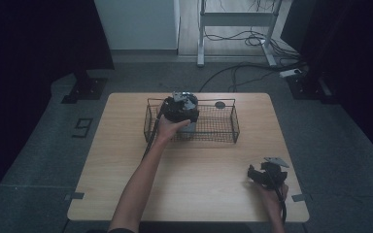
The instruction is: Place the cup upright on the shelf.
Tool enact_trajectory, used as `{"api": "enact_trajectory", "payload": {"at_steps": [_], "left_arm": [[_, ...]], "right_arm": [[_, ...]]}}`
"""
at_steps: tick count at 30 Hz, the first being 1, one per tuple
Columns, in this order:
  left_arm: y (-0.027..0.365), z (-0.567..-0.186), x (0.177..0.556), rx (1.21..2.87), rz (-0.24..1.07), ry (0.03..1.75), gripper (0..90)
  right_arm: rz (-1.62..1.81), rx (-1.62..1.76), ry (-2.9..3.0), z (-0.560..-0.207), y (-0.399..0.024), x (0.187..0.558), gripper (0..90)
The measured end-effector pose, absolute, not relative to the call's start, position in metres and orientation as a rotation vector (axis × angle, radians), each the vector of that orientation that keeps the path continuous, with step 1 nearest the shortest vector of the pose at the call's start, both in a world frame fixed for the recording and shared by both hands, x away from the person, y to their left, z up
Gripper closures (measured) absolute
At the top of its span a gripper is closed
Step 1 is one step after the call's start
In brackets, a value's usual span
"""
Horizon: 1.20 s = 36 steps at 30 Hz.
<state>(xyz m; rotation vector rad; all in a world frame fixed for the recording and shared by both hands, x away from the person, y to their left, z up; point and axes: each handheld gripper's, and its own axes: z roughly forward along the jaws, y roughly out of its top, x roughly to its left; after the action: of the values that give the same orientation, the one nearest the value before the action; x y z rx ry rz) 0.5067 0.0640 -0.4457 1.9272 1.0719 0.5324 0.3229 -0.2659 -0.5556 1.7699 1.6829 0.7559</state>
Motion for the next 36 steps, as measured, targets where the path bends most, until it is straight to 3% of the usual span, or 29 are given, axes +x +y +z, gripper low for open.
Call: {"api": "enact_trajectory", "payload": {"at_steps": [31, 36], "left_arm": [[0.075, -0.466, 0.507, 1.929, 0.508, 1.111, 3.6], [0.077, -0.460, 0.504, 1.908, 0.530, 1.095, 0.0]], "right_arm": [[0.754, 1.770, 1.682, -0.556, -0.266, 0.323, 12.8], [0.755, 1.769, 1.683, -0.556, -0.266, 0.323, 12.7]]}}
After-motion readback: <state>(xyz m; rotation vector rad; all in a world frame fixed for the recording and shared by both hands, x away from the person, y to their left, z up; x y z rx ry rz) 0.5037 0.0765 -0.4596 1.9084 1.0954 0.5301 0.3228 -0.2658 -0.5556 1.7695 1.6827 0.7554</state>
